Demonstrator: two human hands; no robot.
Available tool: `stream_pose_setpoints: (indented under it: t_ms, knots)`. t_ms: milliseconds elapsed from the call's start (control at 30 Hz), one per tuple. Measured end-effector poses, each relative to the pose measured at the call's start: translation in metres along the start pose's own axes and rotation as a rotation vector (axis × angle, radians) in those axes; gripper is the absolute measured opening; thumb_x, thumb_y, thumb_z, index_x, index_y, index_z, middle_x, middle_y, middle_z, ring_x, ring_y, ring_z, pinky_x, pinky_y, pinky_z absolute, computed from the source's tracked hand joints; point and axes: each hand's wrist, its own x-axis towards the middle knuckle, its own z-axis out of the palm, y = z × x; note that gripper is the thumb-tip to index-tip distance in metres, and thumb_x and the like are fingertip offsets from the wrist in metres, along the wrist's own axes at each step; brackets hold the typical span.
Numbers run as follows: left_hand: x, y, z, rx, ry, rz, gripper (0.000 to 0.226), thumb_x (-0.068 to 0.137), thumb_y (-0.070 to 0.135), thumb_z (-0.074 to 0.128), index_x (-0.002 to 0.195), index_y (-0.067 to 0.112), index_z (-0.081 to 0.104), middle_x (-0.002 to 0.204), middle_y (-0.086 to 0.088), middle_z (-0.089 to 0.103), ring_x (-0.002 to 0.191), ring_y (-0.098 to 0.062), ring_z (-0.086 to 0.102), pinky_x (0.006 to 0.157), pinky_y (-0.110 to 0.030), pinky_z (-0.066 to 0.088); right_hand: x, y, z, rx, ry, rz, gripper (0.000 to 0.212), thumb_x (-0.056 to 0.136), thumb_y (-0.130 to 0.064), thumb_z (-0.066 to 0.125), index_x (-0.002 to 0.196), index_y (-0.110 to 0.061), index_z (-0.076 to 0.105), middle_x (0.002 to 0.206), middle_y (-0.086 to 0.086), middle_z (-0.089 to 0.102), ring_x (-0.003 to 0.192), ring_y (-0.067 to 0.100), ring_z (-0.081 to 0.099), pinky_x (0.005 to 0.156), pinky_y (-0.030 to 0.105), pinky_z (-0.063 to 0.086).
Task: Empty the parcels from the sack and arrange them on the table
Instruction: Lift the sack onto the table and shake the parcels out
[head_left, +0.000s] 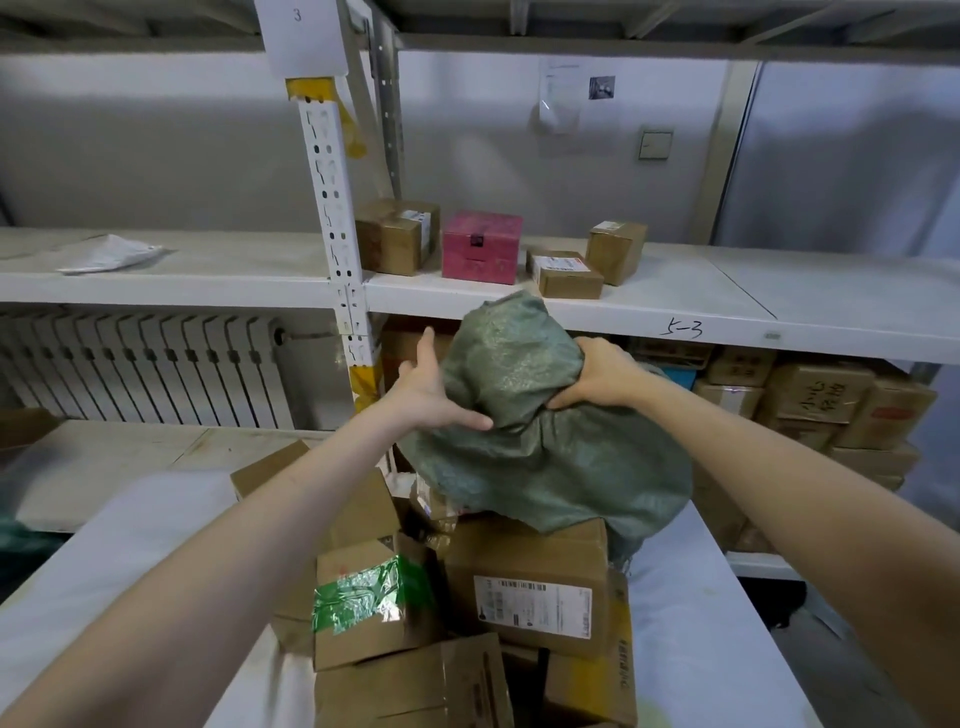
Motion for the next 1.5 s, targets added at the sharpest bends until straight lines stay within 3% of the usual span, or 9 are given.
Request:
stream_pose_setpoints:
  t_ms: [233, 467, 567, 700, 933, 1033, 1267, 1400, 1500]
  knots:
    - [-0.008, 0.016, 0.008, 0.319, 0.075, 0.212, 0.145, 0.051, 0.049, 0.089, 0.147, 0.038, -0.019, 0.155, -0.017, 0.012, 0.143, -0.039, 0.017, 0.112, -0.062, 0.013, -0.009, -0.021, 0.022, -0.11, -0.151, -0.167, 0.098, 0.067, -0.039, 0.082, 0.147, -0.014, 0.032, 0.145, 0.008, 0.045, 0.128, 0.024, 0.046, 0.105, 0.036, 0.042]
    - [0.001, 0.018, 0.027, 0.407, 0.085, 0.216, 0.088, 0.059, 0.055, 0.082, 0.134, 0.026, 0.049, 0.135, -0.002, 0.052, 0.13, -0.028, 0.044, 0.113, -0.065, 0.009, -0.028, -0.004, 0.008, -0.13, -0.282, -0.201, 0.086, 0.073, -0.041, 0.08, 0.145, -0.023, 0.038, 0.143, 0.002, 0.047, 0.129, 0.021, 0.047, 0.105, 0.035, 0.042]
    - [-0.001, 0.022, 0.037, 0.375, 0.081, 0.274, 0.063, 0.062, 0.05, 0.082, 0.115, 0.021, 0.066, 0.123, 0.001, 0.059, 0.126, -0.025, 0.048, 0.113, -0.064, 0.006, -0.031, 0.012, -0.003, -0.367, -0.071, -0.146, 0.112, 0.057, -0.067, 0.078, 0.149, -0.028, 0.027, 0.143, 0.004, 0.04, 0.133, 0.026, 0.038, 0.107, 0.048, 0.037]
    - [0.0, 0.023, 0.043, 0.375, 0.049, 0.325, 0.052, 0.062, 0.044, 0.084, 0.107, 0.021, 0.07, 0.141, 0.001, 0.049, 0.134, -0.024, 0.04, 0.114, -0.064, 0.005, -0.021, 0.04, 0.002, -0.329, -0.281, 0.068, 0.147, 0.043, -0.075, 0.079, 0.153, -0.029, -0.007, 0.16, 0.008, 0.009, 0.146, 0.033, 0.013, 0.116, 0.056, 0.019]
    - [0.006, 0.03, 0.052, 0.416, -0.125, 0.383, 0.044, 0.062, 0.033, 0.086, 0.101, 0.019, 0.07, 0.111, 0.001, 0.069, 0.113, -0.029, 0.057, 0.103, -0.057, 0.037, -0.009, 0.053, 0.022, -0.125, -0.408, 0.119, 0.145, 0.052, -0.056, 0.087, 0.154, -0.014, -0.008, 0.161, 0.006, 0.016, 0.145, 0.026, 0.024, 0.118, 0.039, 0.024]
    - [0.005, 0.032, 0.054, 0.452, -0.152, 0.423, 0.033, 0.061, 0.032, 0.086, 0.08, 0.021, 0.062, 0.091, 0.001, 0.067, 0.097, -0.029, 0.06, 0.095, -0.056, 0.043, -0.007, 0.06, 0.037, -0.138, -0.391, 0.087, 0.125, 0.049, -0.059, 0.087, 0.147, -0.013, 0.025, 0.149, 0.005, 0.041, 0.133, 0.024, 0.042, 0.112, 0.039, 0.035]
    - [0.012, 0.049, 0.046, 0.313, -0.255, 0.287, 0.103, 0.057, 0.045, 0.089, 0.135, 0.021, 0.027, 0.127, -0.006, 0.054, 0.121, -0.028, 0.052, 0.104, -0.053, 0.038, -0.008, 0.073, 0.033, -0.092, -0.275, 0.0, 0.063, 0.062, -0.044, 0.087, 0.115, -0.019, 0.065, 0.11, -0.001, 0.068, 0.106, 0.022, 0.062, 0.089, 0.035, 0.051]
    - [0.02, 0.066, 0.041, 0.555, -0.302, 0.257, 0.149, 0.055, 0.05, 0.088, 0.147, 0.028, -0.027, 0.155, -0.012, 0.029, 0.139, -0.035, 0.034, 0.114, -0.057, 0.022, -0.015, 0.07, 0.033, -0.144, -0.126, -0.043, 0.039, 0.07, -0.046, 0.08, 0.101, -0.026, 0.068, 0.093, -0.006, 0.066, 0.092, 0.019, 0.061, 0.074, 0.033, 0.047]
    - [0.025, 0.087, 0.037, 0.761, -0.24, 0.26, 0.152, 0.055, 0.051, 0.088, 0.143, 0.033, -0.034, 0.155, -0.021, 0.013, 0.141, -0.043, 0.021, 0.114, -0.061, 0.015, -0.017, 0.06, 0.022, -0.099, 0.042, -0.093, 0.015, 0.08, -0.034, 0.07, 0.09, -0.024, 0.066, 0.096, -0.001, 0.068, 0.096, 0.026, 0.063, 0.076, 0.037, 0.05]
